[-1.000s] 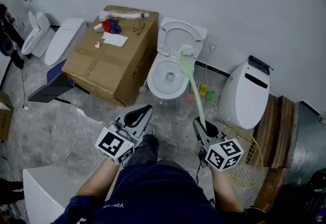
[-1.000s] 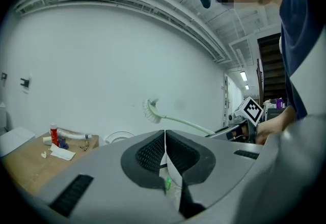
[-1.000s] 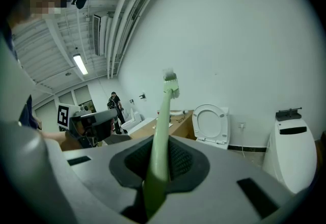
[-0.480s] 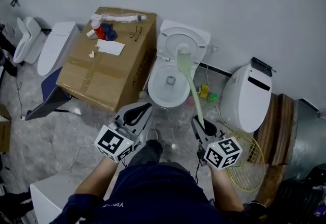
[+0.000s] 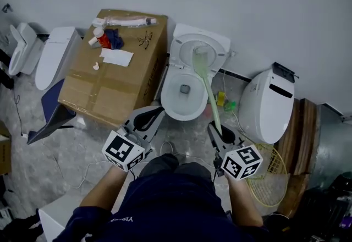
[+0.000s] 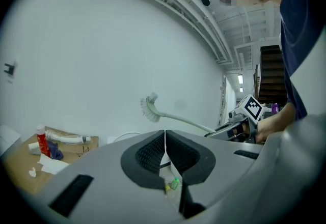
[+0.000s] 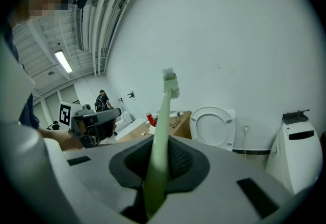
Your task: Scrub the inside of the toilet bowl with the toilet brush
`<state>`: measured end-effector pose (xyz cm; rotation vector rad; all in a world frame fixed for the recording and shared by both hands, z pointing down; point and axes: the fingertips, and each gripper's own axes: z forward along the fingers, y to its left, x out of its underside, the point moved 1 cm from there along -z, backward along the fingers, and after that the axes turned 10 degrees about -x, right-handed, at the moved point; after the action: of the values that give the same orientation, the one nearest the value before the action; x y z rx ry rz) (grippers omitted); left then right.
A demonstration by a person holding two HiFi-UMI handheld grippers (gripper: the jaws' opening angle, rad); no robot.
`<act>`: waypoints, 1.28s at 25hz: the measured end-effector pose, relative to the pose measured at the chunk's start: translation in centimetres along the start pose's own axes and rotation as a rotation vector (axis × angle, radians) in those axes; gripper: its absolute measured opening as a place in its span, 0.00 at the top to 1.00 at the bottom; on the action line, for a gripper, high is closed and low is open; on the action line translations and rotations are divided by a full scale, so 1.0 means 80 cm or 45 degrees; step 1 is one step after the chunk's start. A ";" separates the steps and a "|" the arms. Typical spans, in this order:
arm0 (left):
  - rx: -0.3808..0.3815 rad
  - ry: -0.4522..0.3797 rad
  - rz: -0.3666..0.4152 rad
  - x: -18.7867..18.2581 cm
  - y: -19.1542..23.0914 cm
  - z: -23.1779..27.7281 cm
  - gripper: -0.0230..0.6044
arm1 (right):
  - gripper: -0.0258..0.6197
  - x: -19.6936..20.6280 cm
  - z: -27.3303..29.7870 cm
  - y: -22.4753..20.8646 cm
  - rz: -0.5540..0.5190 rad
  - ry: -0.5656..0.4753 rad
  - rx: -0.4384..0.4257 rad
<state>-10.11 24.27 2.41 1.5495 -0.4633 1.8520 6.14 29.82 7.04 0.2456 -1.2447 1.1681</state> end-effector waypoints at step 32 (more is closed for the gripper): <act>-0.227 0.173 -0.080 0.041 0.111 0.196 0.91 | 0.88 -0.028 0.150 -0.192 -0.012 0.269 -0.172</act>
<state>-5.11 8.66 10.51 1.2971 -0.4968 1.8026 11.32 13.26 16.25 0.0260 -1.1285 1.0678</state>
